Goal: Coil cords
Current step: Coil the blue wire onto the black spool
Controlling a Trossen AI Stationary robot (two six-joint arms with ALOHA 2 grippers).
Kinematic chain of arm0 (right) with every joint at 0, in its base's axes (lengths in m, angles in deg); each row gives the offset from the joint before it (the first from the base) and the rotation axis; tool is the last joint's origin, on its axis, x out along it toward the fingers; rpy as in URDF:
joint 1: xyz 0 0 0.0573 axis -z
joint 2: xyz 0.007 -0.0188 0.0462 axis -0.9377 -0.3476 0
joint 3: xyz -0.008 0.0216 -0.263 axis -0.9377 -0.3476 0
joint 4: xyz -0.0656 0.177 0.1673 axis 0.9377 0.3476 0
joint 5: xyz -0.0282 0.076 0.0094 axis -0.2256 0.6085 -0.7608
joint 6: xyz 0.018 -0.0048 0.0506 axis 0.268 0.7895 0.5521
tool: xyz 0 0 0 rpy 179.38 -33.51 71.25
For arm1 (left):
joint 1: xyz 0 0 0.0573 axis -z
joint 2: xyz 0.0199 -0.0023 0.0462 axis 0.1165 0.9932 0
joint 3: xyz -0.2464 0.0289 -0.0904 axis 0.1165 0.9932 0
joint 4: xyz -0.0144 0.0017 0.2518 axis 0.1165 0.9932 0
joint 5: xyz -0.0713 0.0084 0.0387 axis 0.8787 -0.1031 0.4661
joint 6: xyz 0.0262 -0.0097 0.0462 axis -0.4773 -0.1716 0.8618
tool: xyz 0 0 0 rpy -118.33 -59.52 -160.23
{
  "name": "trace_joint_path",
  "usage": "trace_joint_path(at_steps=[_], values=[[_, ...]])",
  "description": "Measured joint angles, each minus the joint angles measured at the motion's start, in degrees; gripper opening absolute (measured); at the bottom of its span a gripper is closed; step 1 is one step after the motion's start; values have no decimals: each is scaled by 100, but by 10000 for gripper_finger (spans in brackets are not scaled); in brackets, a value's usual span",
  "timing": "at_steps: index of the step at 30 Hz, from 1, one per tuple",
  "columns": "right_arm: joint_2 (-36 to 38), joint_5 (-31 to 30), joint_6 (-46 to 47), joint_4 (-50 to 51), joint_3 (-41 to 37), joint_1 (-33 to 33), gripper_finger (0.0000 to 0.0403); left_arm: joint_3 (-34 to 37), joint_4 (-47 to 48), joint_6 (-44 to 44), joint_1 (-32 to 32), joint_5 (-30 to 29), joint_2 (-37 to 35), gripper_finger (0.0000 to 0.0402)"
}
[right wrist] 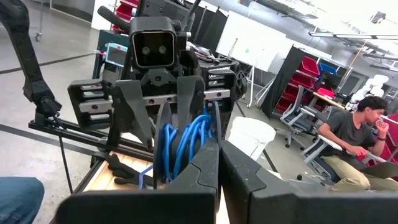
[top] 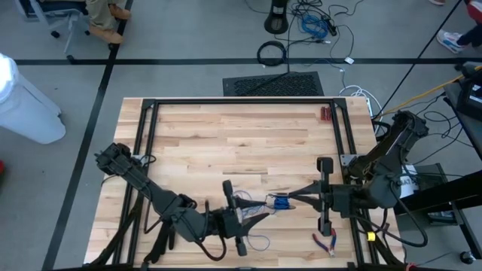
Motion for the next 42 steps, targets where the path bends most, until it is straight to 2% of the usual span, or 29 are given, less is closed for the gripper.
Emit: trace_joint_path(at_steps=[7,15,17,20,22,27,32,37,39,42], values=[[188,-12,-66,-29,-1,-333,0,0,274,-157,181,-408,-2,132],[334,-13,-198,-31,-1,-718,0,0,1611,-1439,401,-385,-2,132],[341,-14,-238,-35,-1,-763,0,0,1864,-1876,342,-124,-2,132],[337,-12,-389,-93,-3,-776,0,0,2045,-2570,209,600,39,134],[339,-13,-472,-133,-3,-775,0,0,2040,-2856,139,744,133,139],[348,-13,-645,-147,-3,-771,0,2,2063,-3297,-87,568,476,154],[392,-13,-732,-152,-3,-771,0,2,1812,-3447,-150,590,827,194],[426,-9,-799,-151,-3,-771,0,2,1608,-3460,-197,35,1017,233],[437,-11,-806,-157,-3,-771,0,2,1628,-3498,-200,-202,1025,237],[437,-9,-858,-153,-3,-771,0,2,1595,-3602,-196,-254,1025,239]])
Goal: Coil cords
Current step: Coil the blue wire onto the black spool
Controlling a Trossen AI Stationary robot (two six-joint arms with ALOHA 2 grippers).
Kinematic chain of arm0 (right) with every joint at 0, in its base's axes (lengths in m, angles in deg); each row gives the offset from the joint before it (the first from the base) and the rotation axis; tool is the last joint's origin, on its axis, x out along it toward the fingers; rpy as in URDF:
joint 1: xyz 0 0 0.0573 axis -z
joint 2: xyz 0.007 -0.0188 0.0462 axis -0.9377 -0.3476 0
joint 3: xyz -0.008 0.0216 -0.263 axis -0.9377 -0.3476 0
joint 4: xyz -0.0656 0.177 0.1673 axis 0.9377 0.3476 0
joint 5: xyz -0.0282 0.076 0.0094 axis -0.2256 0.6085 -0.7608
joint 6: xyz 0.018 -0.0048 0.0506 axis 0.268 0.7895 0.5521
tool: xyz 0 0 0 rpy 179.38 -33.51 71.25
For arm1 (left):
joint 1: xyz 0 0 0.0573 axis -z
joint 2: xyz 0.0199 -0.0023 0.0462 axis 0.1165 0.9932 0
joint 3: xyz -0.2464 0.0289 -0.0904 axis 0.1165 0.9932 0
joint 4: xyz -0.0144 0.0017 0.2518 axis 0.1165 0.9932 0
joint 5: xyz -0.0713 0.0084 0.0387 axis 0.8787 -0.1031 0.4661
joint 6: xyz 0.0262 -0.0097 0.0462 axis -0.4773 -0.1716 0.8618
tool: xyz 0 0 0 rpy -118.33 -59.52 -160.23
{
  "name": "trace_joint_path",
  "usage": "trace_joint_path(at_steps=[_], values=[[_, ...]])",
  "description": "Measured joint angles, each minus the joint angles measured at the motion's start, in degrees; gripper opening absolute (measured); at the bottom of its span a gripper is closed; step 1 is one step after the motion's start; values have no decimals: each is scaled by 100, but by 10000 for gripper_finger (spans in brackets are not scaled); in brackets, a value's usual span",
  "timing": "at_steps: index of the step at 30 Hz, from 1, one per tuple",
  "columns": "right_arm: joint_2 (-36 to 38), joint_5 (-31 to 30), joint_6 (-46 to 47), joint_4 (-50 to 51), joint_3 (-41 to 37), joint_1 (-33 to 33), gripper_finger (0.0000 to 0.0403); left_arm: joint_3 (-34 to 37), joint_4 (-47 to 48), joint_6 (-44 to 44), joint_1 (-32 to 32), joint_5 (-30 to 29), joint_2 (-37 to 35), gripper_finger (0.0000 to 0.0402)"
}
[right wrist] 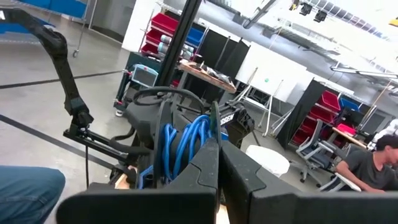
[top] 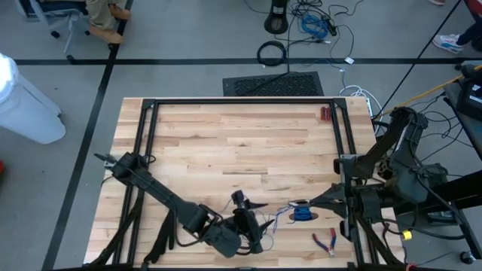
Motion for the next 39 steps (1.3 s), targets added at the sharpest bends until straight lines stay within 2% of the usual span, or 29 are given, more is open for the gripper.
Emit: trace_joint_path(at_steps=[6,9,15,19,24,28,32,39], values=[[0,-4,-4,-7,0,0,0,0,21,156,-36,4,0,236],[0,-4,-20,-47,0,0,0,0,36,376,-61,4,0,215],[-2,-4,-31,-53,0,0,0,0,107,762,-55,0,0,127],[-2,-8,-48,-101,0,-14,0,0,521,789,-61,-81,-8,63],[-2,-9,-92,-142,0,-83,0,0,889,746,-66,-269,-35,8],[8,-15,-129,-149,0,-128,0,0,905,614,-66,-216,-35,14],[11,-20,-173,-177,0,-149,0,0,851,552,-44,425,-90,30],[11,-28,-175,-176,0,-149,0,-7,317,446,63,759,-142,88]])
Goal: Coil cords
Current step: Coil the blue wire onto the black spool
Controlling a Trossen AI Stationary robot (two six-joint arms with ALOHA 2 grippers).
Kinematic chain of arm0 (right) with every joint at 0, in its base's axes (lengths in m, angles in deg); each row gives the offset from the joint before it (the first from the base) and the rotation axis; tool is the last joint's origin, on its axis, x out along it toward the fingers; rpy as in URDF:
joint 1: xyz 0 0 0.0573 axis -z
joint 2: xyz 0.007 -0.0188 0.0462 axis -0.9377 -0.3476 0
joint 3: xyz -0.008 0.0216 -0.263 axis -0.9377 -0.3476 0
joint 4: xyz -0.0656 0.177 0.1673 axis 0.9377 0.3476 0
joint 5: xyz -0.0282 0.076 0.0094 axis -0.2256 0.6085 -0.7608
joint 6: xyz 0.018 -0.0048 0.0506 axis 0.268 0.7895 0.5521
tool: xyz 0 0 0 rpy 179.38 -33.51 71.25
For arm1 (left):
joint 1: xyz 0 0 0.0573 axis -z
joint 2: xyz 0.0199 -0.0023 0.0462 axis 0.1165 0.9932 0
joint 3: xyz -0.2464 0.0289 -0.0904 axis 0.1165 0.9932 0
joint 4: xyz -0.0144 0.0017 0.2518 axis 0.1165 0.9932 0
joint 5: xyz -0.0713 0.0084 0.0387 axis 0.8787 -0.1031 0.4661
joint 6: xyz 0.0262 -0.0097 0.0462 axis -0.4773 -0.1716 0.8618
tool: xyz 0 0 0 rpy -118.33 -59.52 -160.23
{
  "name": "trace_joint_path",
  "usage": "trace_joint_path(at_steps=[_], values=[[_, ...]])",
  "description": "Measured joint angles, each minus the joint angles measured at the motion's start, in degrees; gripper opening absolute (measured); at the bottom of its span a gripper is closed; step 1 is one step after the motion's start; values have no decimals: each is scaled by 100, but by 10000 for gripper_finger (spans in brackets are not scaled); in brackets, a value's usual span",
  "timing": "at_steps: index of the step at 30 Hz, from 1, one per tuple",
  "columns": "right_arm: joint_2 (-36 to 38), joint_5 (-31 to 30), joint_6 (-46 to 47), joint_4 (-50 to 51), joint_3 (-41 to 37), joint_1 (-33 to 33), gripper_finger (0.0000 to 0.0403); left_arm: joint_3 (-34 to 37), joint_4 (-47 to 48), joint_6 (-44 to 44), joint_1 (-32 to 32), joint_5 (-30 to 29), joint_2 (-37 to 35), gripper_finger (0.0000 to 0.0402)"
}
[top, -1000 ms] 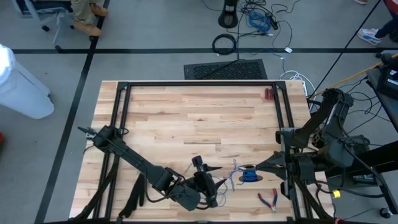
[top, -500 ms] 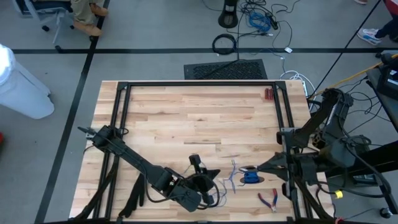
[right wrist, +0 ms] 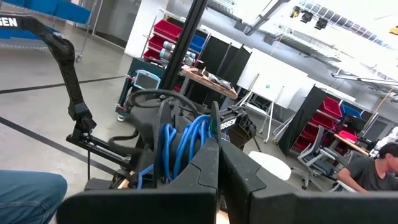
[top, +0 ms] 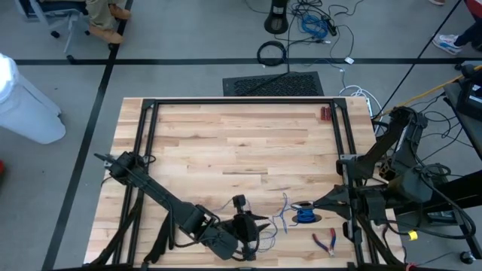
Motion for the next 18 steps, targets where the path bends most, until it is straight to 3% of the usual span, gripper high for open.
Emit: trace_joint_path(at_steps=[7,18], values=[[0,0,0,-1,0,0,0,0,-50,-295,-89,105,-11,133],[2,2,0,2,0,0,0,2,-341,-304,-106,135,2,140]])
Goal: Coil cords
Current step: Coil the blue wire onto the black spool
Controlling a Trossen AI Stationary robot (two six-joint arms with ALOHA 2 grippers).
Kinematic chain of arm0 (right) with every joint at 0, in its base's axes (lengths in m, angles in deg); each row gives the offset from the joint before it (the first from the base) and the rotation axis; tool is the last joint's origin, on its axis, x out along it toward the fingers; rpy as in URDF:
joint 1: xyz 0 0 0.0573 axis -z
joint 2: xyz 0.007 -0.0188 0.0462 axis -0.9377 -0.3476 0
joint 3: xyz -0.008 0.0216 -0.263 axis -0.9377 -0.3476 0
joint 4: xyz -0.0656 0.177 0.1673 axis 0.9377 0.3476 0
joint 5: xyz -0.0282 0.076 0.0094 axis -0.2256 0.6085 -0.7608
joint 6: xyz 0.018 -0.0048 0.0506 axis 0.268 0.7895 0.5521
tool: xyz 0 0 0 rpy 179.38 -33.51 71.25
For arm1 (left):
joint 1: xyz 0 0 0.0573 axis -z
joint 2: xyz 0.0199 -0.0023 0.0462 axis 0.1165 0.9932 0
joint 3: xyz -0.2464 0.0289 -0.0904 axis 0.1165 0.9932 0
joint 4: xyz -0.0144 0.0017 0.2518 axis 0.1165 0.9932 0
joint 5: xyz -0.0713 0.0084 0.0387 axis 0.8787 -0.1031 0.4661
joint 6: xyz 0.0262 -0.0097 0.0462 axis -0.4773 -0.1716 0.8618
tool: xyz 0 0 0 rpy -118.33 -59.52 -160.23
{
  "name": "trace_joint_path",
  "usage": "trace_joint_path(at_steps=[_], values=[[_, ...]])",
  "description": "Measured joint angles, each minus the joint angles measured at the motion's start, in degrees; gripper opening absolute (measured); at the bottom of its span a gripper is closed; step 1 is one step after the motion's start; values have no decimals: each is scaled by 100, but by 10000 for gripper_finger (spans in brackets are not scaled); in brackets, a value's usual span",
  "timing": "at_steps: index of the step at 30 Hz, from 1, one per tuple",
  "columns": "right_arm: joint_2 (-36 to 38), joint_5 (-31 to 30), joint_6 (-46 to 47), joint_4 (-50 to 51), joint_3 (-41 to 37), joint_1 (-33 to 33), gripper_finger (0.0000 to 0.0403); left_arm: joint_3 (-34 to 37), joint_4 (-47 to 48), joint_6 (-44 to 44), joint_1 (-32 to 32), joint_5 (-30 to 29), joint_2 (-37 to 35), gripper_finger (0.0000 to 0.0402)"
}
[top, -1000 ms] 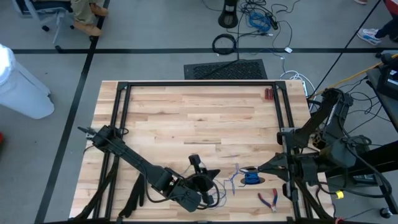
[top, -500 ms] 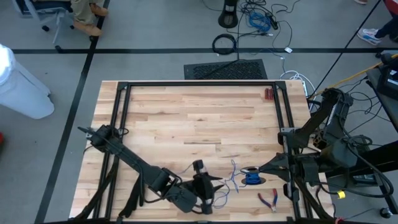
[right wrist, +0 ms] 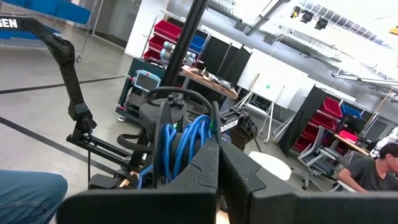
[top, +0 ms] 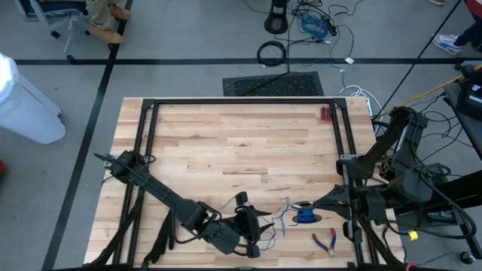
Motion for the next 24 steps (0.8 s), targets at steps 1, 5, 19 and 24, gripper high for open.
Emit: trace_joint_path(at_steps=[1,5,19,24], values=[[0,2,0,0,0,0,0,0,-13,0,-7,0,4,140],[2,2,0,0,0,0,0,2,-18,-110,-37,0,11,140],[2,2,-20,0,0,0,0,2,-9,-59,-140,-3,17,127],[2,2,-22,0,0,0,0,2,47,51,-144,-307,17,68]])
